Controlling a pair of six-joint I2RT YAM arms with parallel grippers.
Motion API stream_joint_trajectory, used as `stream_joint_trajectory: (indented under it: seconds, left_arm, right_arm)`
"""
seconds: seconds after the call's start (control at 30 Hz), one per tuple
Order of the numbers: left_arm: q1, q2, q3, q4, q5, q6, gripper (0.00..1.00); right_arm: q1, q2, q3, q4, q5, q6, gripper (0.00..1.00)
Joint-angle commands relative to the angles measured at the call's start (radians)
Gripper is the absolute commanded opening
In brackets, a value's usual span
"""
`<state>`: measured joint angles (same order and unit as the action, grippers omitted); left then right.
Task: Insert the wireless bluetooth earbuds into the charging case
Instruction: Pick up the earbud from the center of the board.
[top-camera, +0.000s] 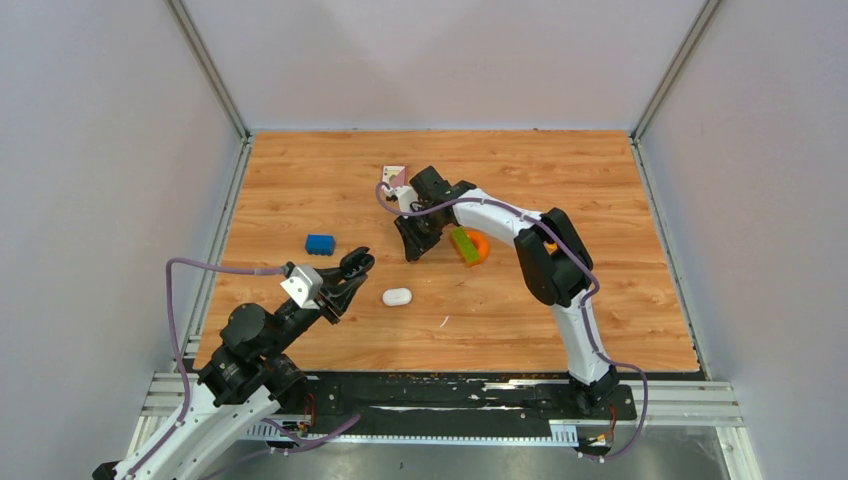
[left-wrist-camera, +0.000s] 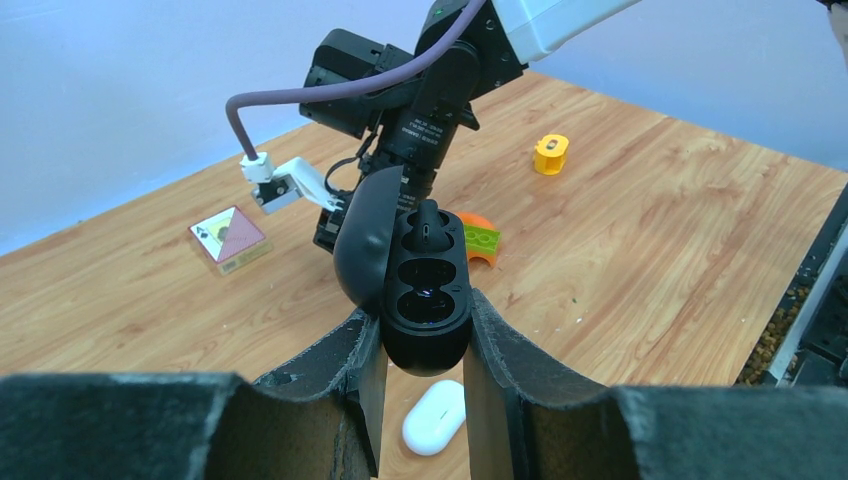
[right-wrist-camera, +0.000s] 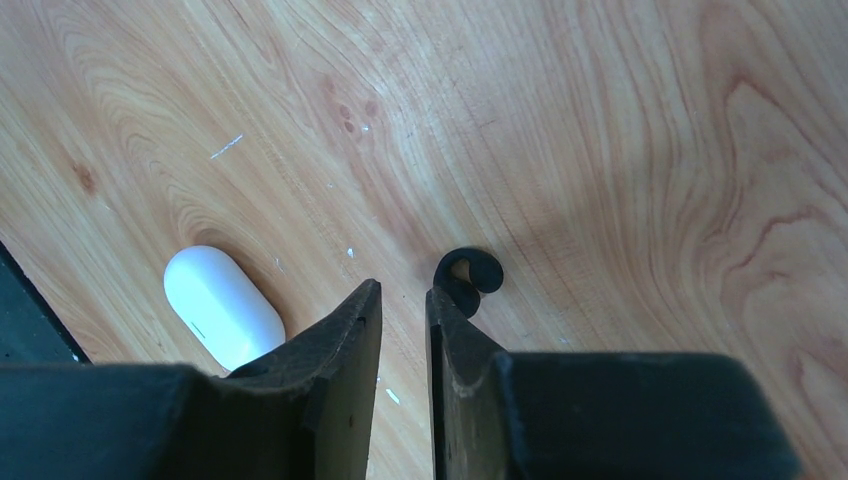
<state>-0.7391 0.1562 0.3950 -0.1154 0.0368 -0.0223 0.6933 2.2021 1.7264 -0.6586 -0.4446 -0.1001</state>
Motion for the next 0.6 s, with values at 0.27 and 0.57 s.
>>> stream_joint_trajectory:
  seconds: [0.27,0.57]
  left_arm:
    - [0.005,0.008,0.004,0.028,0.018,0.013,0.00]
    - [0.004,0.010,0.005,0.028,0.028,0.011,0.00]
  right_arm:
    - [0.005,0.013,0.038,-0.002,0.077,0.004,0.22]
    - [0.005,0.008,0.032,-0.013,0.134,-0.017,0.22]
